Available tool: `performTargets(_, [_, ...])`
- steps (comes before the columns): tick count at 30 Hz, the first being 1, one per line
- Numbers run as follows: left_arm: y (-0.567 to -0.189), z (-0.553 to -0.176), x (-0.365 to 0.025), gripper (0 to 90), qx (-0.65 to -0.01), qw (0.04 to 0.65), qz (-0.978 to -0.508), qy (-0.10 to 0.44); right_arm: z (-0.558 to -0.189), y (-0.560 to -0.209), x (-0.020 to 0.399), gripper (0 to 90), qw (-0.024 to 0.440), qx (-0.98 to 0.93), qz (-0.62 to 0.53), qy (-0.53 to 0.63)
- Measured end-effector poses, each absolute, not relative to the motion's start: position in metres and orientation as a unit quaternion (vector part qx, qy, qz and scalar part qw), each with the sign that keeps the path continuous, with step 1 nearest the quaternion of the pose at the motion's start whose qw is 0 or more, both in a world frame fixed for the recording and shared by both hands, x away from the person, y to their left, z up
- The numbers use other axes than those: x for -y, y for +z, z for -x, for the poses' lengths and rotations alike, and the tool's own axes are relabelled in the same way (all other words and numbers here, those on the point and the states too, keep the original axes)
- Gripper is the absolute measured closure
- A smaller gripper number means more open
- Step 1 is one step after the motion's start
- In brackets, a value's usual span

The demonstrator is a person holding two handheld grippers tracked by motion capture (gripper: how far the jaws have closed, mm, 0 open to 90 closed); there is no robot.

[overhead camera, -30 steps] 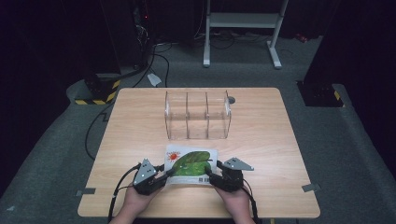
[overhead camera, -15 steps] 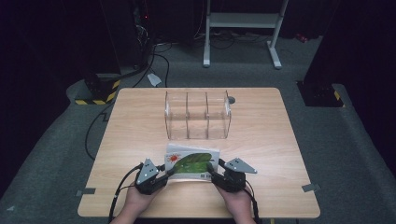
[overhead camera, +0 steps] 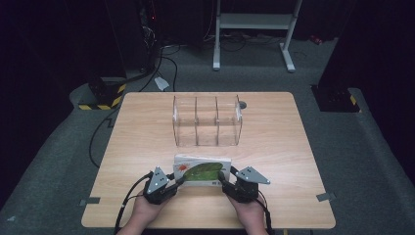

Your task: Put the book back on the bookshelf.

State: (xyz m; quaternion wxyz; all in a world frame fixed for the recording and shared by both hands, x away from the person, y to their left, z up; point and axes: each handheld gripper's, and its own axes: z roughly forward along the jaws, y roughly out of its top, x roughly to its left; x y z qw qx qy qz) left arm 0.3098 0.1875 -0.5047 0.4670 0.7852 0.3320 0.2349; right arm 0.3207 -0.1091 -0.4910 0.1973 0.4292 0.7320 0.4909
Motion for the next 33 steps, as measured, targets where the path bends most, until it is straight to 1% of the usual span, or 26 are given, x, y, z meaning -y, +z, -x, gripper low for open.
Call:
performTargets(10, [-0.507,-0.309,-0.189,67.5,-0.331,0.462,-0.789,0.234,-0.313,-0.490,0.110,47.6,0.206,-0.734,-0.416,0.496])
performTargets(20, [-0.509,-0.303,-0.190,65.0,-0.328,0.455,-0.793,0.237,-0.306,-0.489,0.112,45.0,0.200,-0.739,-0.405,0.500])
performTargets(24, [-0.508,-0.301,-0.191,62.8,-0.329,0.456,-0.792,0.236,-0.304,-0.489,0.111,40.9,0.198,-0.743,-0.398,0.501])
performTargets(28, [-0.508,-0.300,-0.195,60.6,-0.336,0.458,-0.789,0.237,-0.306,-0.488,0.112,33.5,0.191,-0.743,-0.395,0.505])
performTargets(33, [-0.509,-0.299,-0.199,54.9,-0.347,0.452,-0.786,0.241,-0.312,-0.487,0.110,26.7,0.173,-0.748,-0.387,0.510])
